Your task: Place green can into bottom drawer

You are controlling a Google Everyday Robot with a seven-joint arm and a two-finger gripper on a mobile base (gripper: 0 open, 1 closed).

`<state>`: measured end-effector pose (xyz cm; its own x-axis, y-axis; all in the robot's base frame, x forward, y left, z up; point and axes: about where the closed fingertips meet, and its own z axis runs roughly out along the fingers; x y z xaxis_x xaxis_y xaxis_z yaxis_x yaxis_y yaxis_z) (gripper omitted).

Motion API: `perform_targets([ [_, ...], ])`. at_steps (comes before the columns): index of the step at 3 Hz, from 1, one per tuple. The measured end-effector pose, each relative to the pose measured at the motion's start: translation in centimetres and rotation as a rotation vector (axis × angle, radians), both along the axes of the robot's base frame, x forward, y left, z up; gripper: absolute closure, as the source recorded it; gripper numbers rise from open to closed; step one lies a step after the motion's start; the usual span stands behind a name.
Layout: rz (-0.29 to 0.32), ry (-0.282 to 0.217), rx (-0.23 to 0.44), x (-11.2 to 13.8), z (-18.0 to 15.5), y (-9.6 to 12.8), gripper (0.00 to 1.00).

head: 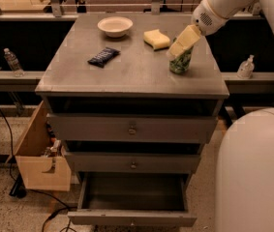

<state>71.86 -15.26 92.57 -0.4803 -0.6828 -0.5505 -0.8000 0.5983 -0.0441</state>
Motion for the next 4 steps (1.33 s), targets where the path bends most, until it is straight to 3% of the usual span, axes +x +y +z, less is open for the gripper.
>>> perform_targets([
  [1, -0.011, 0.026, 0.007, 0.4, -0.8, 0.4, 0.16],
  [3, -0.012, 0.046, 0.025, 1.0, -1.5, 1.4, 0.62],
  [4, 0.005, 0.031, 0.032, 0.7, -0.6, 1.8, 0.86],
])
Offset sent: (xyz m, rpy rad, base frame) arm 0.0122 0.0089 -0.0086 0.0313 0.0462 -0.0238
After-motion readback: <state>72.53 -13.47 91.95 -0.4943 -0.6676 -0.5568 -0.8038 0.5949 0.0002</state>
